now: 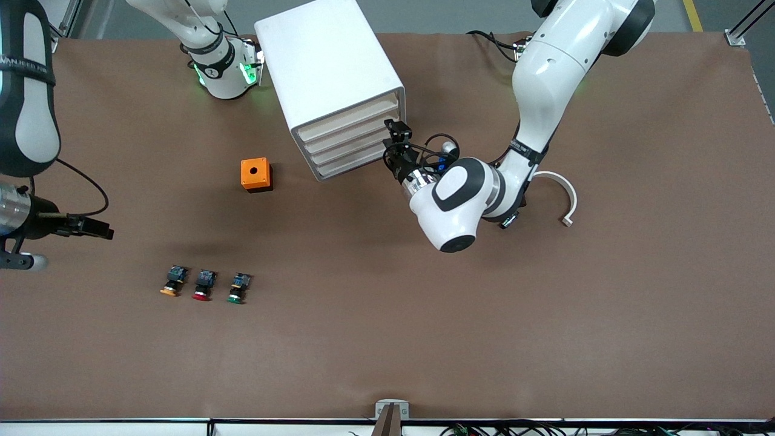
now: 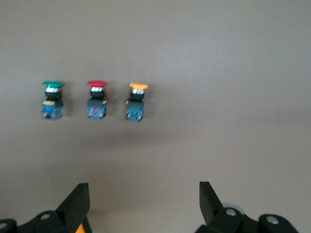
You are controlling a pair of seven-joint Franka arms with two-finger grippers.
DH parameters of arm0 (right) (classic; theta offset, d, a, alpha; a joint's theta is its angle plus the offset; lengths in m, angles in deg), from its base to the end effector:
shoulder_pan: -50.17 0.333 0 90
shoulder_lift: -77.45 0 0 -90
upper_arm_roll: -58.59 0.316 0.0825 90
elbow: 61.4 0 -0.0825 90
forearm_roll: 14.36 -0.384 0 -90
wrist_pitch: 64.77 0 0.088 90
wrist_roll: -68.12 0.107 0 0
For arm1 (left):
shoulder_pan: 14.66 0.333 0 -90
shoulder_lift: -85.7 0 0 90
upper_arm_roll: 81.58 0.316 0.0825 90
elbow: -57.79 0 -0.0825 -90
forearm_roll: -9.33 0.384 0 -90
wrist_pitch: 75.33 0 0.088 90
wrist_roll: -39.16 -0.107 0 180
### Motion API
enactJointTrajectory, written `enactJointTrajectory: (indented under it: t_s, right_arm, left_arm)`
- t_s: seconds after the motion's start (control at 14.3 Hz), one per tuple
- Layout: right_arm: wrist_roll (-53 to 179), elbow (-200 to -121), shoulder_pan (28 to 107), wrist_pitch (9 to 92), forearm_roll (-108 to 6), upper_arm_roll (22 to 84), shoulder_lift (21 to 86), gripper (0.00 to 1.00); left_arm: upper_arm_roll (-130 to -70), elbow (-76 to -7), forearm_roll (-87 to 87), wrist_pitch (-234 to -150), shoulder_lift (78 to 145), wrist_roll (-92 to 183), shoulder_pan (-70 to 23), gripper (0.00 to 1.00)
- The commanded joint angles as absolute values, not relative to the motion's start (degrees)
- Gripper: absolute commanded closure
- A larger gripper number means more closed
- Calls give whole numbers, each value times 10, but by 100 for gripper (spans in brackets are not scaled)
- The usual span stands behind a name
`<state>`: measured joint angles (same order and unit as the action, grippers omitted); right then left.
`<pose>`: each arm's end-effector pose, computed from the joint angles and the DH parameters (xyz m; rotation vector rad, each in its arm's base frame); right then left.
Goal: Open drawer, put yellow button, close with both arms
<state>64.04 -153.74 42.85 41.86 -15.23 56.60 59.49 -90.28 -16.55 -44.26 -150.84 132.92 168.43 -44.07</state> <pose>0.6377 -0.1011 0.4400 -3.1255 0.1482 0.0986 0.4837 -0.4753 0.2778 -1.3661 -1.6446 1.4296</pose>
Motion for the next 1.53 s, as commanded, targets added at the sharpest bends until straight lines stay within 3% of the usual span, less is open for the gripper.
enactJointTrajectory:
  t_s: [0.0,0.28,0.49,0.77,1.26,1.47]
  right_arm:
    - [655,-1553,419,482,-151,574,563,0]
    - [720,-1633,423,619,-153,574,541,0]
    - [780,-1633,439,651,-153,574,504,0]
    - [802,-1633,445,685,-156,575,471,0]
    - [812,-1637,452,746,-158,576,407,0]
    - [805,-1647,463,754,-158,577,400,0]
  left_arm:
    - [-914,-166,-460,-1500,1341,1713,-442,41]
    - [-929,-170,-472,-1499,1347,1730,-452,41]
    - [-931,-171,-483,-1499,1349,1731,-466,44]
    - [-930,-181,-483,-1500,1351,1735,-484,53]
    - [-930,-189,-484,-1511,1354,1755,-507,81]
    - [-930,-189,-484,-1521,1357,1754,-503,85]
